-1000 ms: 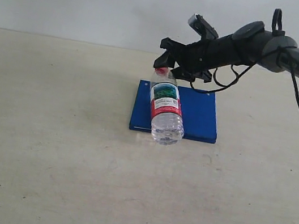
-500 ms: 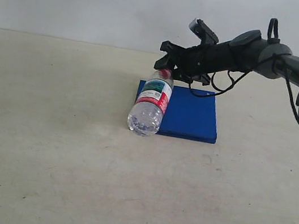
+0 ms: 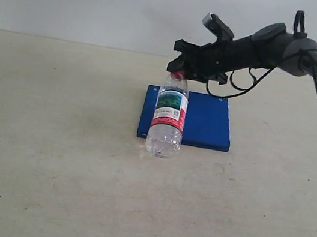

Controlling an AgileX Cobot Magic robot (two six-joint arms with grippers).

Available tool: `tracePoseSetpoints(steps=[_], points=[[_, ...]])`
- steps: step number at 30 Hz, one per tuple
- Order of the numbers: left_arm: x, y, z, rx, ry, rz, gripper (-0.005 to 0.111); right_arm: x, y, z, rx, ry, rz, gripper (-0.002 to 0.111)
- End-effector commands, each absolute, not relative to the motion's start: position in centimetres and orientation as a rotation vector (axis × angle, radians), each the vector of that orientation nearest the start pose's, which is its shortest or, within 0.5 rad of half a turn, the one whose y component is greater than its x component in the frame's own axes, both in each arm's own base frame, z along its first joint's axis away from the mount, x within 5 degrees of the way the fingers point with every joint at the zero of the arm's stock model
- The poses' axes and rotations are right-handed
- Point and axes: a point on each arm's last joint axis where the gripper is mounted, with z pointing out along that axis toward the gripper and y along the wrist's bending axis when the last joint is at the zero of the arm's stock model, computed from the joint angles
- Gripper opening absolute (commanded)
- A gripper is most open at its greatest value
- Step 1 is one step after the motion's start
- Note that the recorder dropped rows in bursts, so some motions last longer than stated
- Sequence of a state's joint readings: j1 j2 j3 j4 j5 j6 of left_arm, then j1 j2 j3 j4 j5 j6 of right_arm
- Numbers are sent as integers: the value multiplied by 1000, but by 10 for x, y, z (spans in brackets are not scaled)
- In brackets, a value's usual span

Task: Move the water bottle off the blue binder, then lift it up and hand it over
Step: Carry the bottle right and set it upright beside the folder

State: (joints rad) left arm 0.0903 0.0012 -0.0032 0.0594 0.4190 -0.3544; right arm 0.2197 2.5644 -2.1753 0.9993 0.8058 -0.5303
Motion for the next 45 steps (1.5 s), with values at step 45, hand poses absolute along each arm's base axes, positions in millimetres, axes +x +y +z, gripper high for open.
tracePoseSetpoints(steps=[45], points=[[51,7,176,-372,1859,-117,5,498,-20,290,-814,2145,499,37]])
